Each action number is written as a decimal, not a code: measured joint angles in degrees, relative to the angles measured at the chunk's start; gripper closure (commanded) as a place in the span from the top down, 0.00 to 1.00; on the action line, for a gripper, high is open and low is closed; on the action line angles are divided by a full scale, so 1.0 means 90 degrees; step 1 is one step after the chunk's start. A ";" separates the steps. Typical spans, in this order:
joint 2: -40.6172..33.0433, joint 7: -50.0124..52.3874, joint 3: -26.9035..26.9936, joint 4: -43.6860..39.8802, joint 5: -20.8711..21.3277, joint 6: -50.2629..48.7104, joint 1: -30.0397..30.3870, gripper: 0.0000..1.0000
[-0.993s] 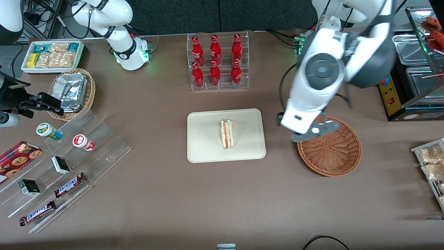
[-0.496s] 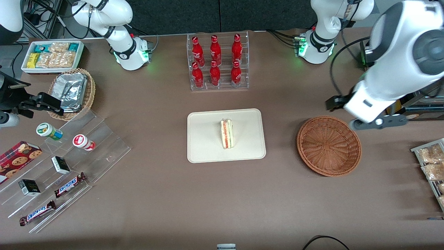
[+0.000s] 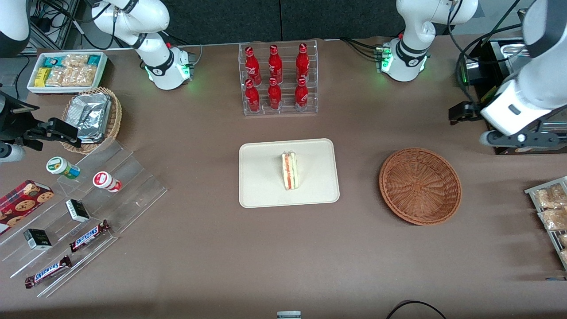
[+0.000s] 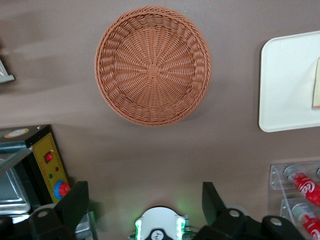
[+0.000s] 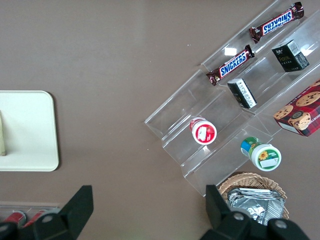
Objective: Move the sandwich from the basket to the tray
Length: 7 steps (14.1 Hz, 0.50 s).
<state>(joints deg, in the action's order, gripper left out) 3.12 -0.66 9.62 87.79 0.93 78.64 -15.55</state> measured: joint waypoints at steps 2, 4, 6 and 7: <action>-0.0055 -0.0353 0.0040 0.0006 0.0000 0.0001 0.0146 1.00; -0.0078 -0.0459 0.0065 0.0001 0.0000 0.0028 0.0195 1.00; -0.0064 -0.0459 0.0039 -0.0042 0.0000 0.0055 0.0187 1.00; -0.0045 -0.0459 0.0021 -0.0085 -0.0002 0.0059 0.0183 1.00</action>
<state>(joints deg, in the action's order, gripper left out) 2.71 -4.79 9.81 87.02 0.91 79.17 -13.90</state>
